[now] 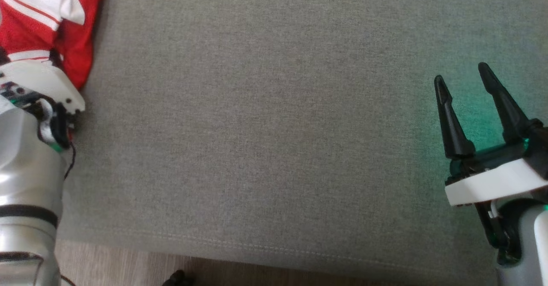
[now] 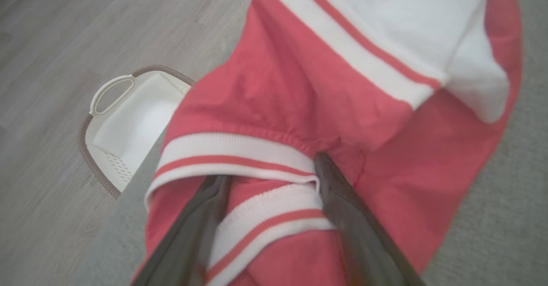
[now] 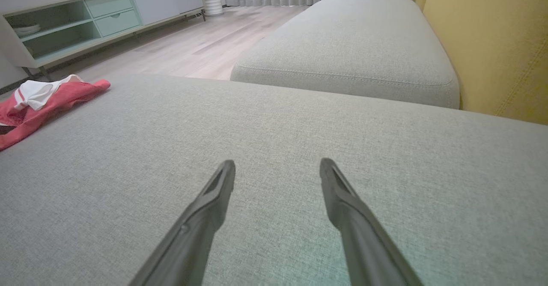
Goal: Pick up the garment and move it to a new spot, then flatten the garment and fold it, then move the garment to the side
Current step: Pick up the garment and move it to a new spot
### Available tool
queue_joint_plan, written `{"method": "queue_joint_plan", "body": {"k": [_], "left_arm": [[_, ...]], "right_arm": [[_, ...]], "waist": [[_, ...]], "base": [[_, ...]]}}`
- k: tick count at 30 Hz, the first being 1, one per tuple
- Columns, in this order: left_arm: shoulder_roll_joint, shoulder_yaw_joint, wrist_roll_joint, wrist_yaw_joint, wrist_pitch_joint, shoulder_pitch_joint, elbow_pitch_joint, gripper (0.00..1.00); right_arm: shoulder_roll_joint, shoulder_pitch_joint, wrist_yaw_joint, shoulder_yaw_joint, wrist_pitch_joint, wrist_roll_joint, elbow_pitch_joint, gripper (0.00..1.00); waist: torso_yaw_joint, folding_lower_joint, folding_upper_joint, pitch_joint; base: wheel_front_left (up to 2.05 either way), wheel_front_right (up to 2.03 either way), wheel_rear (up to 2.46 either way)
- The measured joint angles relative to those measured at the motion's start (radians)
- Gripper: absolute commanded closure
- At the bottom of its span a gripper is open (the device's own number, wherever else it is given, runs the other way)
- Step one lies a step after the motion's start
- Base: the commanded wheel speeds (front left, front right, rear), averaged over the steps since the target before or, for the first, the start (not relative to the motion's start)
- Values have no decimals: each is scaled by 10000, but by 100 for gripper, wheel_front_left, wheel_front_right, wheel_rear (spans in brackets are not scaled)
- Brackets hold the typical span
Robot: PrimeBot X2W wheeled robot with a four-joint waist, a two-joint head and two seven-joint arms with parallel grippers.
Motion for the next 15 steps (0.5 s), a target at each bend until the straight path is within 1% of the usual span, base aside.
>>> {"method": "queue_joint_plan", "body": {"k": [1, 2, 3, 6, 7, 11, 12, 15], "left_arm": [[21, 36, -35, -86, 71, -153, 190, 0], [40, 73, -94, -178, 111, -250, 320, 88], [50, 75, -123, -265, 111, -318, 435, 100], [35, 4, -121, -366, -219, -380, 623, 100], [33, -140, -46, -351, -725, -364, 779, 100], [-10, -242, 146, -238, -1657, -239, 830, 100], [-6, -234, 171, -236, -1793, -229, 767, 100], [-10, -230, 226, -88, -2017, 48, -81, 100]], "right_arm": [[-17, -1, 0, -2, 0, 0, 0, 0], [-21, -1, 0, -2, 0, 0, 0, 0], [-21, -1, 0, -4, 0, 0, 0, 0], [-19, -9, 0, -4, -2, 0, 12, 0], [-19, -17, 0, -6, -15, 0, 17, 0], [8, -115, 0, -23, -127, 0, 75, 0], [44, -128, 0, -35, -169, -2, 88, 0], [284, -113, 0, -86, -424, -2, 286, 0]], "waist": [[-28, 0, 0, 43], [-45, 0, 0, 67], [-49, 0, 0, 69], [-22, 0, 0, -5], [5, 0, 0, -108], [78, 0, 0, -457], [94, 0, 0, -579], [153, 0, 0, -1180]], "base": [[0, 0, 0], [0, 0, 0], [0, 0, 0], [0, 0, 0], [0, 0, 0], [0, 0, 0], [0, 0, 0], [0, 0, 0]]}}
